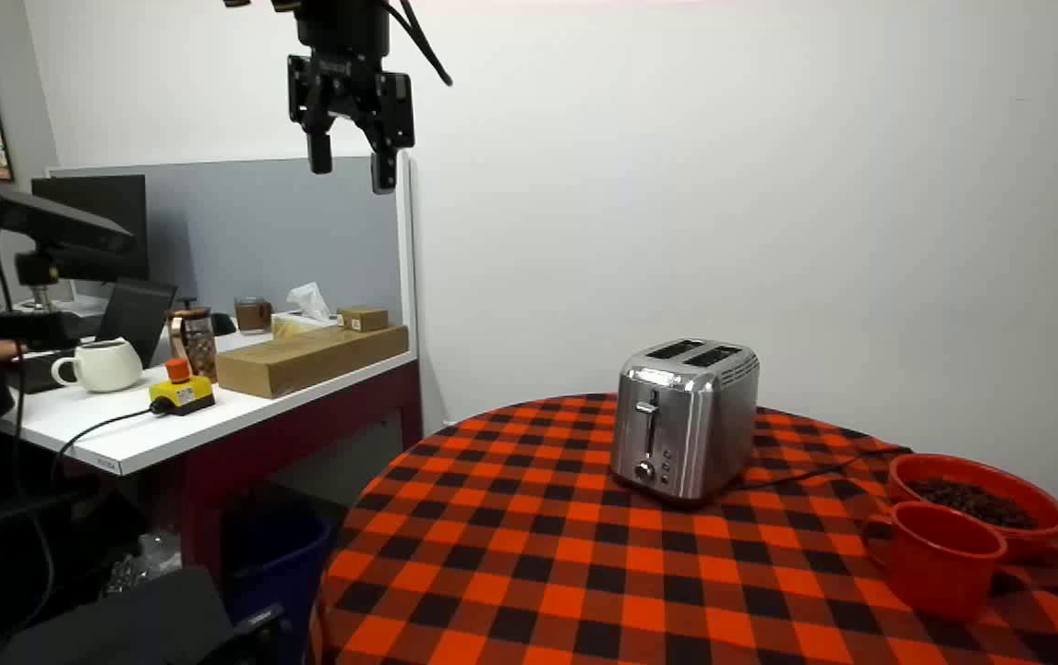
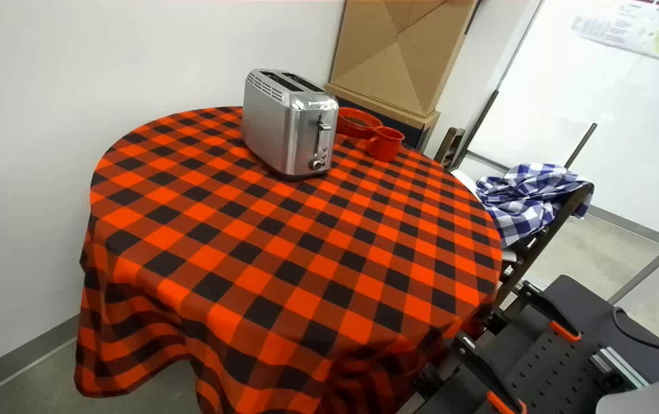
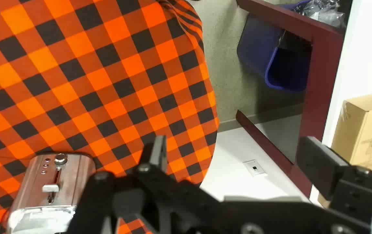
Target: Push down the lever on the toaster
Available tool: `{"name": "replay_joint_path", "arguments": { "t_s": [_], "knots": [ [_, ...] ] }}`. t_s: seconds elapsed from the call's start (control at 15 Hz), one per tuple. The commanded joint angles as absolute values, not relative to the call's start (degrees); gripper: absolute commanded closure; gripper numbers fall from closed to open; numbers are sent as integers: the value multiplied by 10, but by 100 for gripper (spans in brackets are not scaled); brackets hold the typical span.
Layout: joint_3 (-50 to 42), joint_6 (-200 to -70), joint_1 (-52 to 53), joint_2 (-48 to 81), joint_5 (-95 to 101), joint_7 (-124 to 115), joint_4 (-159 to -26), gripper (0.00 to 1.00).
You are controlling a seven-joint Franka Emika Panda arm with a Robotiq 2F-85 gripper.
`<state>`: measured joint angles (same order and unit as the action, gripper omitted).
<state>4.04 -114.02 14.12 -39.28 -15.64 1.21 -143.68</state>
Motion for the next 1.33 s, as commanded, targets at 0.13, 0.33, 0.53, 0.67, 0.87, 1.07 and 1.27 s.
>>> {"name": "replay_joint_path", "arguments": {
  "t_s": [0.13, 0.33, 0.53, 0.67, 0.87, 1.07, 1.27],
  "knots": [
    [43, -1129, 121, -375, -145, 23, -1424, 0],
    [30, -1141, 87, -333, -93, 45, -1409, 0],
    [17, -1173, 57, -276, -40, 73, -1390, 0],
    [14, -1206, 41, -227, 0, 93, -1373, 0],
    [11, -1276, 31, -144, 41, 114, -1340, 0],
    [13, -1353, 22, -69, 72, 110, -1307, 0],
    [9, -1413, 12, -3, 92, 95, -1274, 0]
  ]
}}
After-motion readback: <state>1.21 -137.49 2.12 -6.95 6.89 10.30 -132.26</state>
